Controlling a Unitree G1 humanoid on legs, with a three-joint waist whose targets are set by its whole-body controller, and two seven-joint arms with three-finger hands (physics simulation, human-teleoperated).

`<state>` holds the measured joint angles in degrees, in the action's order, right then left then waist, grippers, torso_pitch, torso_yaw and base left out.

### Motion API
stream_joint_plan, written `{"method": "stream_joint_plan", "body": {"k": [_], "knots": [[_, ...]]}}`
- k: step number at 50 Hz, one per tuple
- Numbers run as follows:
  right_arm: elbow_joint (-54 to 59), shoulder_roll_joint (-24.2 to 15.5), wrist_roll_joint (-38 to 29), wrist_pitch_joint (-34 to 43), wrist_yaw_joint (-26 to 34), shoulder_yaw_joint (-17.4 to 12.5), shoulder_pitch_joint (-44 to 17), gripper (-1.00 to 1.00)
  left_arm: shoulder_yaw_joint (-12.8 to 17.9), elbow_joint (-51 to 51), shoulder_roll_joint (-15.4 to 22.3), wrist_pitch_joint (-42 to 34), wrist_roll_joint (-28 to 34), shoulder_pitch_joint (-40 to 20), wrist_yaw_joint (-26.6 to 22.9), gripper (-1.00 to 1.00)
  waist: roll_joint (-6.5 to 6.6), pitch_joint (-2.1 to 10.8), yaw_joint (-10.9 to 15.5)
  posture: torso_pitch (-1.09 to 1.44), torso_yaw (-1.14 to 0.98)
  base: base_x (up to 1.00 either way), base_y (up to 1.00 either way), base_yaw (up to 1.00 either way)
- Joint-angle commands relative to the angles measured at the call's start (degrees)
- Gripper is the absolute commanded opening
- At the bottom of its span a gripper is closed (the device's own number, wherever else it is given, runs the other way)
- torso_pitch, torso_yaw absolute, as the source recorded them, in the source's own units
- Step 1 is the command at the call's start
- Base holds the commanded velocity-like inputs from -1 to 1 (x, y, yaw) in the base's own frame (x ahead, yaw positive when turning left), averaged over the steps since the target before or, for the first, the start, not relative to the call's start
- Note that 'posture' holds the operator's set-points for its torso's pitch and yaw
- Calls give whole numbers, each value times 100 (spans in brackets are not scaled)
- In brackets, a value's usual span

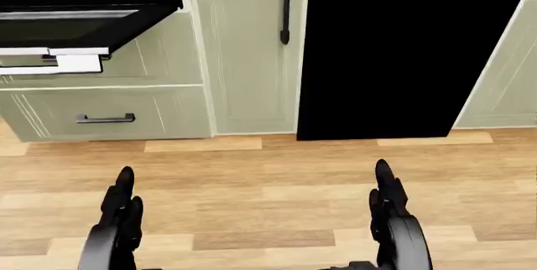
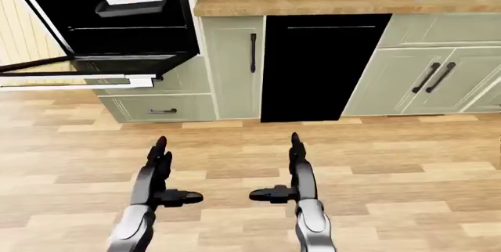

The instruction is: Close the oven door.

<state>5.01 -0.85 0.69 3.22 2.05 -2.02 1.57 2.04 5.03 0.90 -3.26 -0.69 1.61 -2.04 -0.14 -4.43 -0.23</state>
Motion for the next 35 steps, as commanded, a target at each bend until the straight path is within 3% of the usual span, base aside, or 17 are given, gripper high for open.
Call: {"method": "stream_joint_plan", "body": {"k": [1, 3, 4, 5, 6, 7, 8, 11, 13, 15, 18, 22, 25, 27, 30, 31, 35], "knots": [[-401, -101, -2, -432, 8, -98, -247, 100, 90, -499, 34, 393, -7, -193, 100, 100, -45, 5, -12, 0, 0, 0, 0, 0], [-417, -285, -420, -774, -126, -210, -313, 100, 165, -589, 48, 194, -32, -199, 191, 100, -6, 355, 41, 0, 0, 0, 0, 0], [-353, -310, -287, -729, -16, -323, -342, 100, 229, -688, 98, 110, -108, -181, 132, 100, -8, 298, 40, 0, 0, 0, 0, 0], [-315, -322, -332, -756, -58, -390, -330, 100, 312, -635, 151, 290, -36, -195, 196, 100, -35, 96, 37, 0, 0, 0, 0, 0], [-319, -341, -325, -788, 26, -404, -314, 100, 385, -501, 212, 583, 113, -229, 292, 100, -45, 224, 38, 0, 0, 0, 0, 0], [-303, -338, -297, -791, 36, -449, -322, 100, 486, -546, 220, 504, -117, -239, 181, 100, -47, 383, 42, 0, 0, 0, 0, 0], [-369, -292, -245, -793, 58, -439, -285, 100, 492, -583, 240, 483, -136, -202, 116, 100, -47, 420, 46, 0, 0, 0, 0, 0], [-390, -320, -390, -833, -66, -482, -280, 100, 578, -423, 279, 297, -532, -211, -275, 100, -34, 422, 44, 0, 0, 0, 0, 0], [-186, -383, -305, -1002, 17, -596, -250, 100, 678, -46, 559, 975, 141, -234, -146, 100, -21, 439, 44, 0, 0, 0, 0, 0], [135, -411, -250, -1205, 32, -678, -259, 100, 885, 72, 531, 850, -113, -171, -281, 100, -15, 445, 43, 0, 0, 0, 0, 0], [814, -517, -85, -1591, 97, -837, -299, 100, 1016, 1063, 555, 1333, -405, -162, -605, 100, -9, 453, 34, 0, 0, 0, 0, 0], [3567, -843, 137, -3357, 331, -1002, -810, 100, 1209, 2806, 681, 2370, -1050, -361, -1089, 100, 5, 474, 20, 0, 0, 0, 0, 0], [6090, -1094, 28, -4890, 71, -953, -1382, 100, 1263, 4586, 806, 3459, -1330, -727, -1332, 100, -2, 475, 6, 0, 0, 0, 0, 0], [6635, -1142, 60, -5344, -7, -873, -1407, 100, 1236, 5371, 837, 3996, -1599, -904, -1597, 100, -8, 486, 13, 0, 0, 0, 0, 0], [6978, -1167, 186, -5503, 150, -835, -1289, 100, 1193, 6662, 864, 4935, -1793, -1140, -1895, 100, -25, 447, 23, 0, 0, 0, 0, 0], [7039, -1153, 314, -5460, 251, -886, -1264, 100, 1226, 6861, 844, 4828, -1983, -1135, -2146, 100, -32, 431, 27, 0, 0, 0, 0, 0], [7165, -1094, 357, -5549, 371, -851, -1082, 100, 1234, 7158, 865, 5326, -2109, -971, -2311, 100, -42, 405, 5, 0, 0, 0, 0, 0]]}}
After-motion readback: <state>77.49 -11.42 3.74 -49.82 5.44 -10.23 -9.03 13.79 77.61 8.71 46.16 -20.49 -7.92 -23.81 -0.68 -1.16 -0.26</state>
